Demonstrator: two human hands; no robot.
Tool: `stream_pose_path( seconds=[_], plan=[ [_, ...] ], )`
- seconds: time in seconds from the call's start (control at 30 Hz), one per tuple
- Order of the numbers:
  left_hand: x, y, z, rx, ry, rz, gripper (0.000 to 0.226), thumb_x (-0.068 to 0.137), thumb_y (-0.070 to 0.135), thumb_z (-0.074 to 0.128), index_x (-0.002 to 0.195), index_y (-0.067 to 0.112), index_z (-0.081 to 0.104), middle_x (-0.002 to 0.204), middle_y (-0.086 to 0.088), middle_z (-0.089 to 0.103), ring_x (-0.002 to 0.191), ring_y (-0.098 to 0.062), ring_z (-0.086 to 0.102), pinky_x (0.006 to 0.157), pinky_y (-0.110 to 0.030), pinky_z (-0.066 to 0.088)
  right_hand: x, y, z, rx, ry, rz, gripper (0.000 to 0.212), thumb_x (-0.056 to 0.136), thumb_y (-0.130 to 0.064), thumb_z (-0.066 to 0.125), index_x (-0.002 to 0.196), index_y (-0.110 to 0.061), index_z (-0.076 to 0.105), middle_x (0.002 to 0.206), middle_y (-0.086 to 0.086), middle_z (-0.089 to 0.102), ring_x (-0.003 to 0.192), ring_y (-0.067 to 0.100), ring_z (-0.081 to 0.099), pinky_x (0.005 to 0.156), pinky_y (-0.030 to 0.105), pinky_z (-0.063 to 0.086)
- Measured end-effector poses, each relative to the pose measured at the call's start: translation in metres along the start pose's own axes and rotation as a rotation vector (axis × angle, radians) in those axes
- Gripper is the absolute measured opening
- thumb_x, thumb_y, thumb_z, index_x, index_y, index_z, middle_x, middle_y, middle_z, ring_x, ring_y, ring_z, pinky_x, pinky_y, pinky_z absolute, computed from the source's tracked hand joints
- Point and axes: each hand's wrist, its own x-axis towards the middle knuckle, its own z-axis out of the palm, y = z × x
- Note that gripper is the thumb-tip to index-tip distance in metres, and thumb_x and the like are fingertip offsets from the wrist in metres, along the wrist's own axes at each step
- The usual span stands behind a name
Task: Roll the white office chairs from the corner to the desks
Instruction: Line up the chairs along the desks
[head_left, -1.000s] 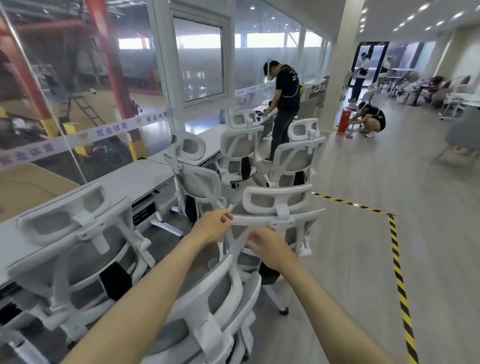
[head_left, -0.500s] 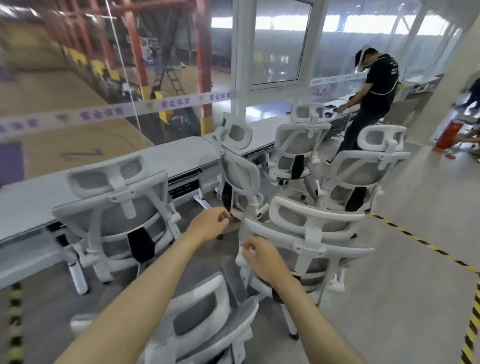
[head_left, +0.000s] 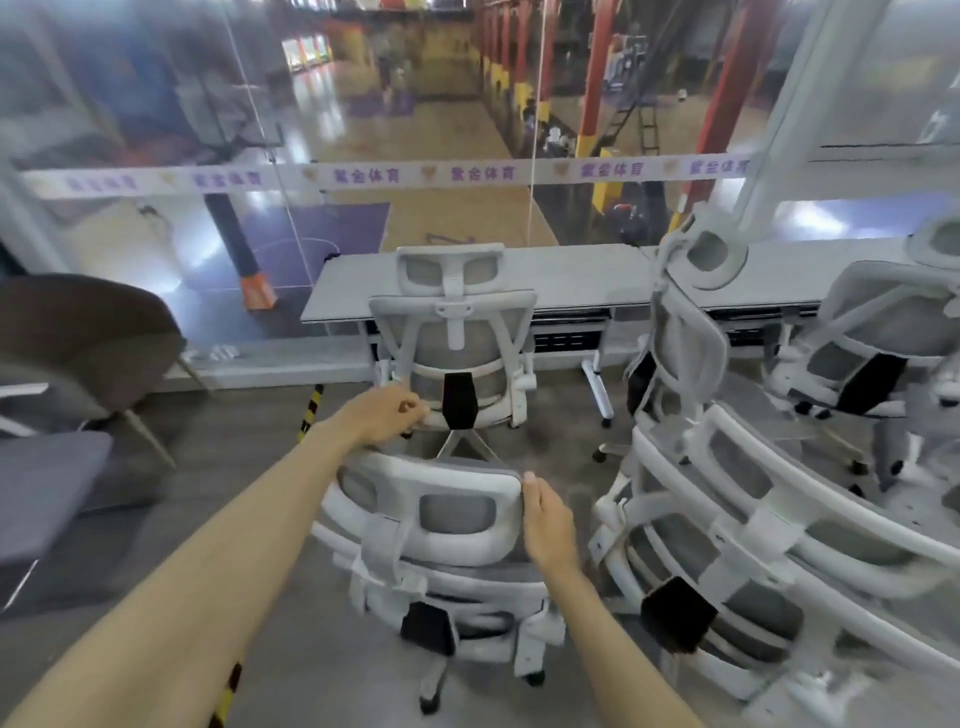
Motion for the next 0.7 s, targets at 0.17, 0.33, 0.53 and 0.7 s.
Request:
stream_pose_path(
  seconds=[0.17, 0.33, 0.53, 0.7],
  plan=[
    [-0.051, -0.019, 0.008, 0.135, 0.117, -0.138, 0.065, 0.107, 0.054, 0.021, 0.087, 0.016, 0.071, 0.094, -0.004, 0.070, 0.092, -0.026, 0.063, 0.088, -0.043, 0.050, -0.034, 0.053, 0.025, -0.348, 0.110, 0.125, 0.061, 0.105, -0.050, 0.018, 0.090, -0.019, 0.068, 0.085, -0.003, 0.063, 0.098, 0.024, 0.059, 0.092, 0.046, 0.042],
    [-0.075, -0.031, 0.028, 0.003, 0.340, -0.095, 0.069, 0.108, 0.045, 0.026, 0.073, 0.014, 0.075, 0.061, 0.005, 0.064, 0.064, -0.012, 0.060, 0.073, -0.035, 0.047, -0.039, 0.089, 0.051, -0.593, 0.122, -0.021, 0.035, 0.091, -0.027, 0.035, 0.064, -0.021, 0.056, 0.062, -0.002, 0.059, 0.076, 0.030, 0.059, 0.074, 0.048, 0.051],
    [-0.080, -0.019, 0.047, 0.086, 0.448, -0.068, 0.058, 0.107, 0.038, 0.026, 0.073, 0.012, 0.065, 0.062, -0.004, 0.060, 0.063, -0.026, 0.058, 0.072, -0.044, 0.050, -0.004, 0.110, 0.033, -0.625, 0.238, -0.141, 0.040, 0.097, -0.027, 0.025, 0.067, -0.019, 0.050, 0.064, 0.001, 0.060, 0.071, 0.028, 0.055, 0.069, 0.040, 0.041],
    [-0.073, -0.024, 0.060, 0.013, 0.562, 0.198, 0.053, 0.109, 0.035, 0.027, 0.069, 0.020, 0.058, 0.059, 0.005, 0.050, 0.062, -0.016, 0.049, 0.068, -0.043, 0.044, 0.036, 0.107, 0.008, -0.696, 0.250, -0.187, 0.028, 0.092, -0.005, 0.041, 0.077, -0.004, 0.066, 0.073, 0.012, 0.066, 0.074, 0.036, 0.062, 0.077, 0.044, 0.043]
  ],
)
